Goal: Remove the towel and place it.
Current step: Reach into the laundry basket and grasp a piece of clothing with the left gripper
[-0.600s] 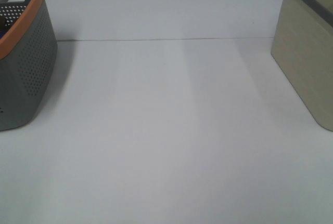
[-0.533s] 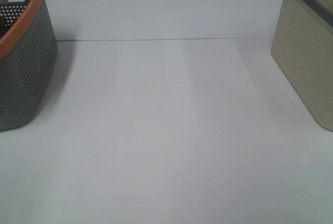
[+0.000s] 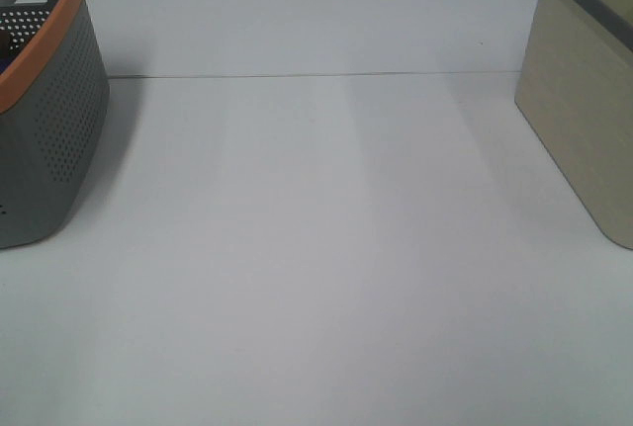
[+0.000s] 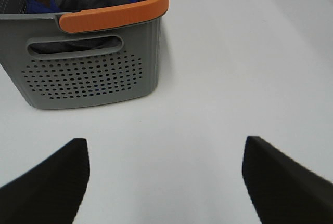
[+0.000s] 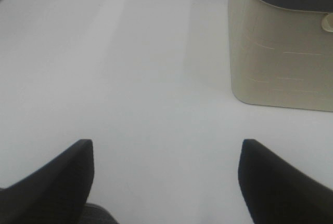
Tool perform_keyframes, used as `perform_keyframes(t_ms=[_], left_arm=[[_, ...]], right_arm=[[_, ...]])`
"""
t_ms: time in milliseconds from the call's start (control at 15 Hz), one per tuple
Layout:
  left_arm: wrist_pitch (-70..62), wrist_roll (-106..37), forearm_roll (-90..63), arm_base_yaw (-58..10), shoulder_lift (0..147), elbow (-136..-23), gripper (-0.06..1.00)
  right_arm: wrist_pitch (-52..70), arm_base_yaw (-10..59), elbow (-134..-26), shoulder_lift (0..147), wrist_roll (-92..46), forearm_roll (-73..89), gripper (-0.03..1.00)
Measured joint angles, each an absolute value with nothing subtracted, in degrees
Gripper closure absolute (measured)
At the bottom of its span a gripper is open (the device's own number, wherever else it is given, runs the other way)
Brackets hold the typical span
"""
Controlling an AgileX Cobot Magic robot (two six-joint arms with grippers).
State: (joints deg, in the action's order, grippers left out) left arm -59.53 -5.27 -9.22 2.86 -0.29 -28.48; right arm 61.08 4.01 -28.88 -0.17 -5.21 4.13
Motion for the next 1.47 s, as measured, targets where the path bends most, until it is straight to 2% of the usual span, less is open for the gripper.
perform_keyframes(t_ms=[1467], left_arm=[[-59.53,-5.27,-9.22,2.86,-0.29,-28.48,0.18]], right_arm=[[61.08,4.01,-28.88,-0.17,-5.21,4.13,0.21]])
